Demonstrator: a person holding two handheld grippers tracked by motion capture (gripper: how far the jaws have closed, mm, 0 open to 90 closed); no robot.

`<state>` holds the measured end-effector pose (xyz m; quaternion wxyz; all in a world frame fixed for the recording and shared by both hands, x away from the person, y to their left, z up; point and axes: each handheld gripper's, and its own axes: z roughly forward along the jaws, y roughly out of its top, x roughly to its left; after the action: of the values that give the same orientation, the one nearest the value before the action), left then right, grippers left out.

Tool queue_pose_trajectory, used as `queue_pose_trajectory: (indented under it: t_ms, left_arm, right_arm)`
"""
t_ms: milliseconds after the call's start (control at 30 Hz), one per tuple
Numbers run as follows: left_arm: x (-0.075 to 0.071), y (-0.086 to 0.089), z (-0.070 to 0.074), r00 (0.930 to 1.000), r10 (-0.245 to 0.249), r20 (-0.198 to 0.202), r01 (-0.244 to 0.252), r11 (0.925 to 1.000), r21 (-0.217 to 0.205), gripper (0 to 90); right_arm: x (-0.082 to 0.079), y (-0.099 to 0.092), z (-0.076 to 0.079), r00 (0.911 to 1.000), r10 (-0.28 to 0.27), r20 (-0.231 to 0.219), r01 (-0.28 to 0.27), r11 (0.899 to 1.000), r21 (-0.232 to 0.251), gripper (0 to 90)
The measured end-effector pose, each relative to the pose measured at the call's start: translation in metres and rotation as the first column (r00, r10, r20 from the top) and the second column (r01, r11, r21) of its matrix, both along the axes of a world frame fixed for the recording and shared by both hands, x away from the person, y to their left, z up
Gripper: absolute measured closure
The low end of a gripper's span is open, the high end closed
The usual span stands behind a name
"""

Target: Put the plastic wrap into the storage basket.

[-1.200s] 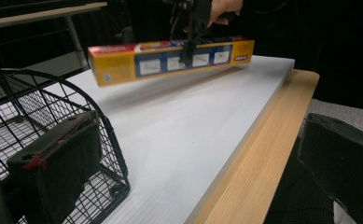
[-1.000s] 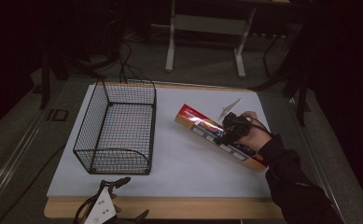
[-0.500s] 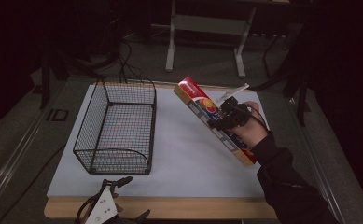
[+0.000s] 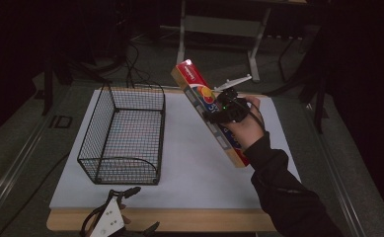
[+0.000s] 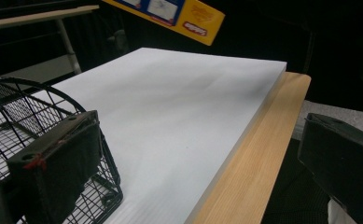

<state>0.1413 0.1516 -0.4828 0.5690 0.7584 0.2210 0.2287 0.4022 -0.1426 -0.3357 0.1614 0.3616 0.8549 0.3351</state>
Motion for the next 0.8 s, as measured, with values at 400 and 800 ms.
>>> queue_pose_trajectory:
  t_ms: [400,800]
  left_arm:
    - [-0.001,0.000,0.001,1.0000,-0.008,0.001,0.008,1.0000,-0.002,0.2]
    - [-0.002,0.003,0.001,1.0000,-0.007,0.006,0.007,0.9999,-0.013,0.2]
  right_arm:
    - [-0.002,0.055,0.022,0.9994,0.007,0.035,-0.008,0.999,0.042,40.2]
    - [-0.002,0.119,0.034,0.9988,-0.001,0.050,-0.005,0.993,0.115,40.1]
